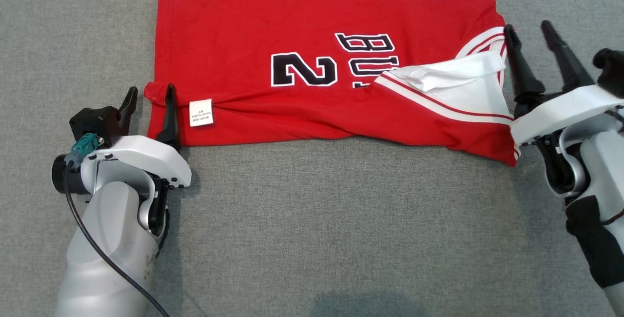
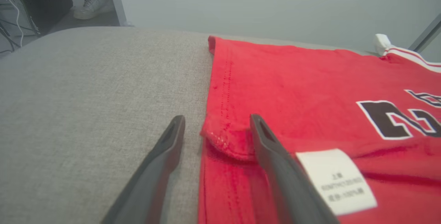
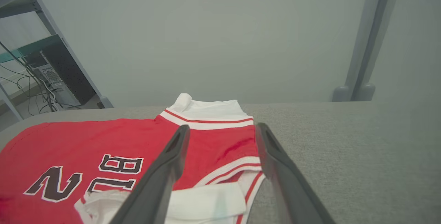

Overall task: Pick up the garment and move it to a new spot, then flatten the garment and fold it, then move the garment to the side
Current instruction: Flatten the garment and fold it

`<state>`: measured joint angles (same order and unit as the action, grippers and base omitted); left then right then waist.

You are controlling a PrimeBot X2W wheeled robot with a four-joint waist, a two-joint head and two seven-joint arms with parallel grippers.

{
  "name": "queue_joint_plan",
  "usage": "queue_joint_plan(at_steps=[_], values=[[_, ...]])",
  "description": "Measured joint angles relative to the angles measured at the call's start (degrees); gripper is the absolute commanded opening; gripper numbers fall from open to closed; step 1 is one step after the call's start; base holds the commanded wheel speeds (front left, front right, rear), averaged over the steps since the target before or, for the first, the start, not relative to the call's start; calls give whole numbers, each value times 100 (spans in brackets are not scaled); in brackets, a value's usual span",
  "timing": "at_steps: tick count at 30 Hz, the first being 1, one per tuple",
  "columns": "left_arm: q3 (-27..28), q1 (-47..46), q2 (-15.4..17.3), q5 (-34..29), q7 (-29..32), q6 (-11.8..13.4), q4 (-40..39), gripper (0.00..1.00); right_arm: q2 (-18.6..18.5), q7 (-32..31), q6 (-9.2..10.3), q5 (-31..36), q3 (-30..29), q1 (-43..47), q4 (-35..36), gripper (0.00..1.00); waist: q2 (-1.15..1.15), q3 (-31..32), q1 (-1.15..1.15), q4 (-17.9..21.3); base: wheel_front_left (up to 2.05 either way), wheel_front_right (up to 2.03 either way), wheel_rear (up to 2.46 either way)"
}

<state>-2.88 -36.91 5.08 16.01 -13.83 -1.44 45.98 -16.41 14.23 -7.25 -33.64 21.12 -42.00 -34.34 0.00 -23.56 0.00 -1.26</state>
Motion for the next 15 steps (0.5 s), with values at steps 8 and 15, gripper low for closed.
queue_joint_plan(at_steps=[8, 15], values=[[132, 216, -21, -183, -67, 109, -743, 100, 26, 9, 0, 610, -835, 304, 257, 100, 0, 208, 0, -13, 0, 0, 0], [268, 989, -74, -255, -67, 109, -1212, 100, 147, 10, 0, 638, -915, 1088, 476, 100, 0, 442, 0, -38, 0, 0, 0]])
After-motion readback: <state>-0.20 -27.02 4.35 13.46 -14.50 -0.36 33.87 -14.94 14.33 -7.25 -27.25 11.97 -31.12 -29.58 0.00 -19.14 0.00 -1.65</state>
